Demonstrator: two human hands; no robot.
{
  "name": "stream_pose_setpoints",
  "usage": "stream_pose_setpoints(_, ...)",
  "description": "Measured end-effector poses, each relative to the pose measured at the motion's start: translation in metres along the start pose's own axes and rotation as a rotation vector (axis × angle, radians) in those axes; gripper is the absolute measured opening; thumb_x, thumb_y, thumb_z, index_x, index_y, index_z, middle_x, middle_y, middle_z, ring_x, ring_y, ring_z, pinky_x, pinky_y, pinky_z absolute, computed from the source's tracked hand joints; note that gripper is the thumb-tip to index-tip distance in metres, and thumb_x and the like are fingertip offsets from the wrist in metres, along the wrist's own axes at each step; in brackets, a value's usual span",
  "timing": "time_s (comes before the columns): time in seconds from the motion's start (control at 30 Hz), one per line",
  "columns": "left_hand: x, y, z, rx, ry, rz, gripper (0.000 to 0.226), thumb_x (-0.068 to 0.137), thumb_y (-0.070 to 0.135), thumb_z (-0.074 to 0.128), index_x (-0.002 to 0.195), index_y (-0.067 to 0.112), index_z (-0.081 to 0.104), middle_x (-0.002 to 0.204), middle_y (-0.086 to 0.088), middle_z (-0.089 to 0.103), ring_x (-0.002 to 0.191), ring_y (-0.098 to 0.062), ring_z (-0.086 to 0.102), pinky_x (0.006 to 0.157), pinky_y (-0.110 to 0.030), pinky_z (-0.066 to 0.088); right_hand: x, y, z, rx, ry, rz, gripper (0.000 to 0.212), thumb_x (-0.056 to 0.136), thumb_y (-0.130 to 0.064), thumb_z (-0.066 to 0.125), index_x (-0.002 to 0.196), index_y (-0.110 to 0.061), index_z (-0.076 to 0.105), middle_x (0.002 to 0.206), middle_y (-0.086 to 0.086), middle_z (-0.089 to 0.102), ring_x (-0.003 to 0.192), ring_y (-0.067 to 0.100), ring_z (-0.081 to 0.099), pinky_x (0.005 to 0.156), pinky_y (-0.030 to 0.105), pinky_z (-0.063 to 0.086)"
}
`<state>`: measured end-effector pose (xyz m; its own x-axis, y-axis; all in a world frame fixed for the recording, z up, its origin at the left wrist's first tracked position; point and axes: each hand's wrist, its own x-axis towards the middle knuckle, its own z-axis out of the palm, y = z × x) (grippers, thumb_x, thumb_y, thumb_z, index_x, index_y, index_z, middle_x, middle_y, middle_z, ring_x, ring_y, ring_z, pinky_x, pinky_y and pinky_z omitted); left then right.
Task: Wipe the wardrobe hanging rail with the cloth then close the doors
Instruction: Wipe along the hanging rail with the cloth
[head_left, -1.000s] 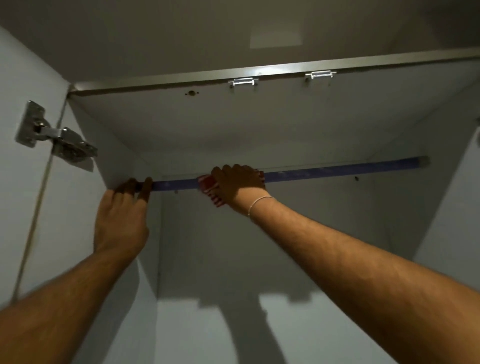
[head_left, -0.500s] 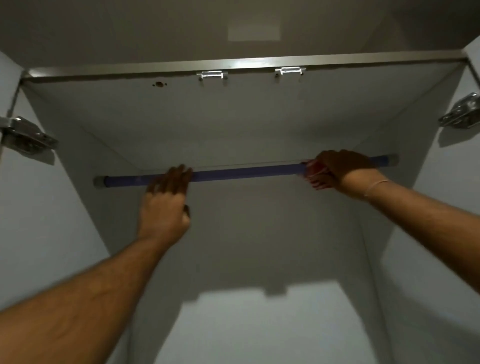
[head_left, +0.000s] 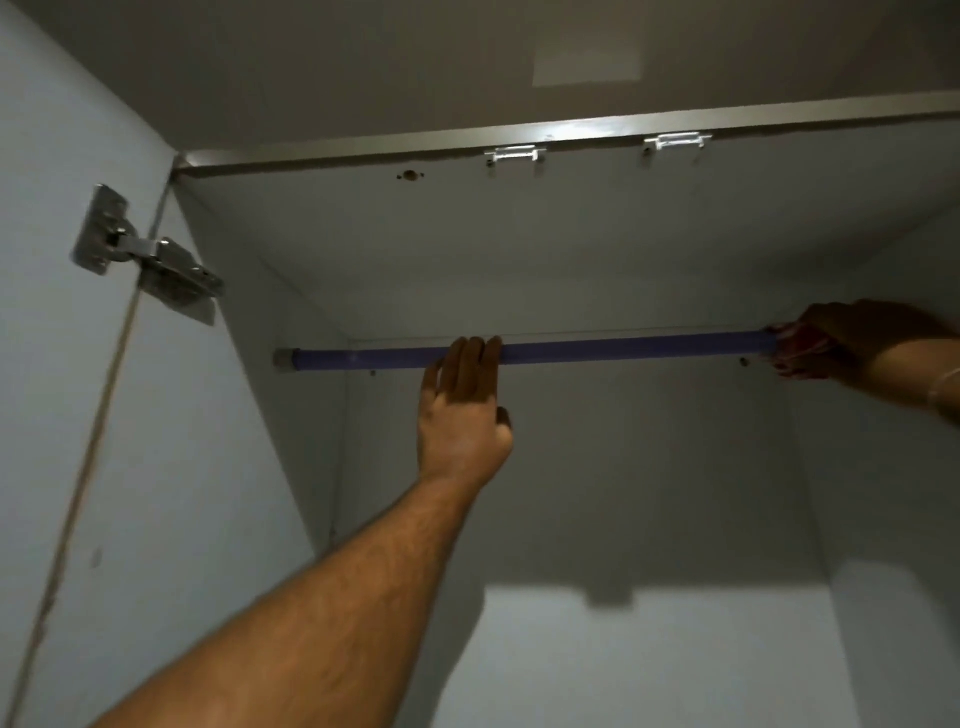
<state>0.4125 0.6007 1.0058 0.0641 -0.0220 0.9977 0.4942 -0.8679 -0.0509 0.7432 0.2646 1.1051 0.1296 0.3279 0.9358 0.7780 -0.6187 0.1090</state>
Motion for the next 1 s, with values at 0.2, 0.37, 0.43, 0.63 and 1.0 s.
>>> stream_pose_setpoints(0.2, -0.002, 0.003, 0.007, 0.112, -0.023, 0.025, 0.113, 0.068, 0.028, 0.082, 0.166, 0.005, 0.03, 0.167, -0.022, 0.041, 0.158, -0.038, 0.033, 0.13, -0.048, 0.014, -0.026, -0.034, -0.03, -0.171, 0.06, -0.009, 0.056, 0.079, -0.066, 0.08, 0.107, -0.02, 0.066, 0.096, 0.014, 0.074, 0.086, 0.04, 0.071, 0.074, 0.044, 0.057)
stream_pose_setpoints(0.37, -0.004, 0.013, 0.009, 0.066, -0.011, -0.043, 0.116, 0.066, 0.033, 0.087, 0.165, 0.004, 0.033, 0.167, -0.026, 0.039, 0.159, -0.04, 0.03, 0.129, -0.047, 0.01, -0.026, -0.102, -0.023, -0.046, 0.062, 0.037, 0.043, 0.086, -0.054, 0.083, 0.112, -0.021, 0.073, 0.107, 0.011, 0.077, 0.103, 0.038, 0.073, 0.088, 0.045, 0.056)
stream_pose_setpoints(0.43, -0.004, 0.014, 0.013, 0.036, 0.019, -0.034, 0.11, 0.068, 0.036, 0.079, 0.163, 0.004, 0.036, 0.165, -0.026, 0.042, 0.157, -0.042, 0.033, 0.129, -0.049, 0.014, -0.021, -0.151, -0.016, 0.006, 0.041, 0.011, 0.037, 0.092, -0.052, 0.075, 0.114, -0.023, 0.072, 0.112, 0.007, 0.077, 0.109, 0.034, 0.072, 0.094, 0.044, 0.054)
stream_pose_setpoints(0.63, 0.0, 0.013, 0.011, 0.043, 0.017, -0.029, 0.098, 0.07, 0.04, 0.056, 0.16, 0.007, 0.036, 0.161, -0.021, 0.043, 0.154, -0.039, 0.034, 0.125, -0.056, 0.023, 0.001, -0.285, 0.022, -0.014, 0.108, -0.167, 0.044, 0.102, -0.041, 0.063, 0.139, -0.017, 0.059, 0.134, 0.01, 0.065, 0.121, 0.036, 0.061, 0.106, 0.047, 0.043)
stream_pose_setpoints(1.0, 0.0, 0.015, -0.017, 0.061, -0.104, 0.018, 0.099, 0.073, 0.031, 0.067, 0.162, 0.005, 0.034, 0.161, -0.023, 0.043, 0.154, -0.042, 0.035, 0.127, -0.058, 0.028, 0.002, -0.226, 0.009, -0.109, 0.075, -0.29, 0.053, 0.102, -0.044, 0.065, 0.148, -0.021, 0.052, 0.14, 0.007, 0.063, 0.121, 0.033, 0.064, 0.103, 0.046, 0.048)
